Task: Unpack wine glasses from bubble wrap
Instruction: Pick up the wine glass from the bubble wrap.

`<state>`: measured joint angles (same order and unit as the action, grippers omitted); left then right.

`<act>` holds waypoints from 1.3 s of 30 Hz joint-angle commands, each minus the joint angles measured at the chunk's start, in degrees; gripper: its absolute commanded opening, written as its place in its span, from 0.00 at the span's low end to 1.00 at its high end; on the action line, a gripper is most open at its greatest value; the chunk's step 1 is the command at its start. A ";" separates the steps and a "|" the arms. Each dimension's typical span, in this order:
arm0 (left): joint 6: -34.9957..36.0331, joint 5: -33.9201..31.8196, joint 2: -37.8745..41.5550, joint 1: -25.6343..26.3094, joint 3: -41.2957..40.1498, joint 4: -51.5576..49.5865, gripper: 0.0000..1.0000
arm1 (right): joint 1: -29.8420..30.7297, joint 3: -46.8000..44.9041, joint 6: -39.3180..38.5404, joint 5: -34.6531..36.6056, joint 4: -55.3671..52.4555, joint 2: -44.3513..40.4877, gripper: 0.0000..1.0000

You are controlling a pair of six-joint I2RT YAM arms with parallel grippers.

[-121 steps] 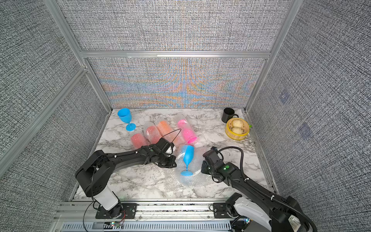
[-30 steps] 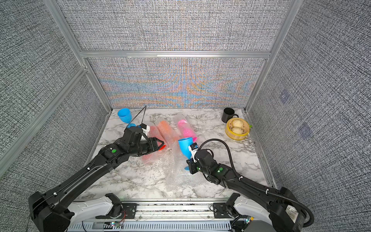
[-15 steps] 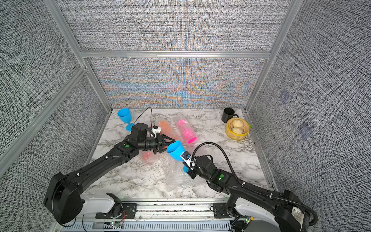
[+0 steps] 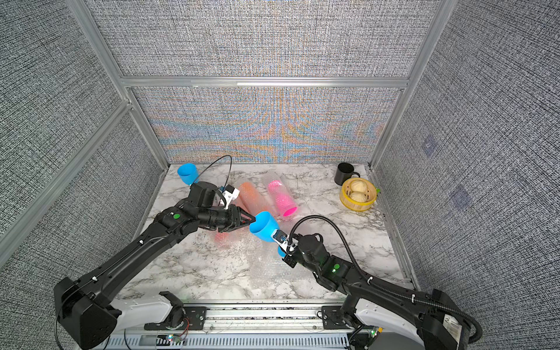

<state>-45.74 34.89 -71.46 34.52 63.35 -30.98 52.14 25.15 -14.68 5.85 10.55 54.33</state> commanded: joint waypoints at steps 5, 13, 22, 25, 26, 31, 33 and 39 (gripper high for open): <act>5.16 0.95 -1.13 0.02 -0.26 -1.83 0.20 | 0.02 0.19 -0.65 -0.29 0.81 0.50 0.00; 4.88 1.63 -3.70 0.02 1.94 -2.26 0.00 | 1.42 1.13 -2.45 0.81 -0.12 1.17 0.00; 6.34 -3.99 -3.17 0.02 6.63 -7.78 0.00 | 2.04 4.32 0.67 0.75 -4.25 1.10 0.39; 6.36 -8.59 -1.62 -1.06 8.73 -9.56 0.00 | 2.44 4.99 1.62 0.26 -4.47 -0.77 0.60; 6.07 -10.98 -0.67 -1.76 9.17 -9.99 0.00 | 2.48 5.20 2.01 0.38 -4.50 -1.73 0.64; 5.44 -18.29 1.03 -7.65 13.59 -14.04 0.00 | 2.44 5.38 3.42 0.68 -3.55 -5.58 0.80; 5.48 -20.53 0.00 -9.45 16.41 -15.43 0.00 | 2.49 6.08 4.12 0.59 -4.13 -6.12 0.81; 6.01 -35.82 -6.95 -13.18 29.37 -21.51 0.00 | 2.49 7.55 7.27 0.42 -4.85 -6.47 0.80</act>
<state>-40.01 9.87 -76.42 22.72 89.34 -49.21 54.68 32.18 -10.04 6.50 5.98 47.94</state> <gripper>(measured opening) 0.049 0.804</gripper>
